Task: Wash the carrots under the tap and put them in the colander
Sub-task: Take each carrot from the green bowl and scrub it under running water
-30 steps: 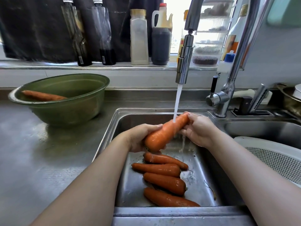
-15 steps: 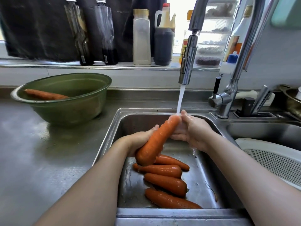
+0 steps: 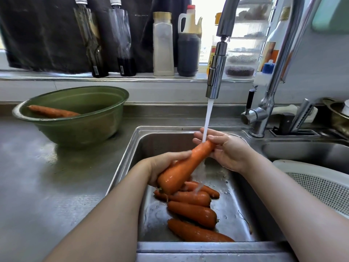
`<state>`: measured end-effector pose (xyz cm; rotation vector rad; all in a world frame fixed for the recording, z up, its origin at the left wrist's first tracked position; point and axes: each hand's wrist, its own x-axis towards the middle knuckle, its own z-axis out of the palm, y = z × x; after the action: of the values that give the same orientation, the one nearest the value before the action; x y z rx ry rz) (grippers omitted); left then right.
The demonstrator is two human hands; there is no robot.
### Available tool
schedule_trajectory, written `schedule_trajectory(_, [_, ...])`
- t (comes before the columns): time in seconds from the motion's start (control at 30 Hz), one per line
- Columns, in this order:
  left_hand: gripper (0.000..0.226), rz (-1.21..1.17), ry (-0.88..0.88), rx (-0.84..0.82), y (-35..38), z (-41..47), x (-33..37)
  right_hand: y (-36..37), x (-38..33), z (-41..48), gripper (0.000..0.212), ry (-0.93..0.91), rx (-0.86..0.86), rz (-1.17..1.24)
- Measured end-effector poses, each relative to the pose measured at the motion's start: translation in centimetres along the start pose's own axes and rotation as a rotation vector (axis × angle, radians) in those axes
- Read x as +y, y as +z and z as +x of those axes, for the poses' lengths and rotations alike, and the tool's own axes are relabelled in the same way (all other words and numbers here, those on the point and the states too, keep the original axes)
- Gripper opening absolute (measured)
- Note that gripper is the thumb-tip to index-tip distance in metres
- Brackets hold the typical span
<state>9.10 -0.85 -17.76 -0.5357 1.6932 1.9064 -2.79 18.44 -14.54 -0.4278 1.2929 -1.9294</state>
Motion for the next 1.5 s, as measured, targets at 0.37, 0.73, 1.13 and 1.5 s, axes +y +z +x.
schedule_trajectory(0.37, [0.071,0.018,0.15,0.005,0.0,-0.9,0.6,1.0,0.5,-0.4,0.029,0.012,0.038,-0.082])
schedule_trajectory(0.73, [0.067,0.122,0.163,0.096,1.2,-1.9,1.7,1.1,0.7,-0.1,0.066,-0.01,0.14,-0.564])
schedule_trajectory(1.13, [0.065,-0.205,0.101,-0.092,1.9,-1.2,2.1,1.6,0.6,-0.2,0.044,0.017,0.139,-0.176])
schedule_trajectory(1.5, [0.062,-0.59,0.272,-0.038,4.3,-0.1,3.1,-1.8,0.1,1.5,0.036,0.238,0.619,-0.125])
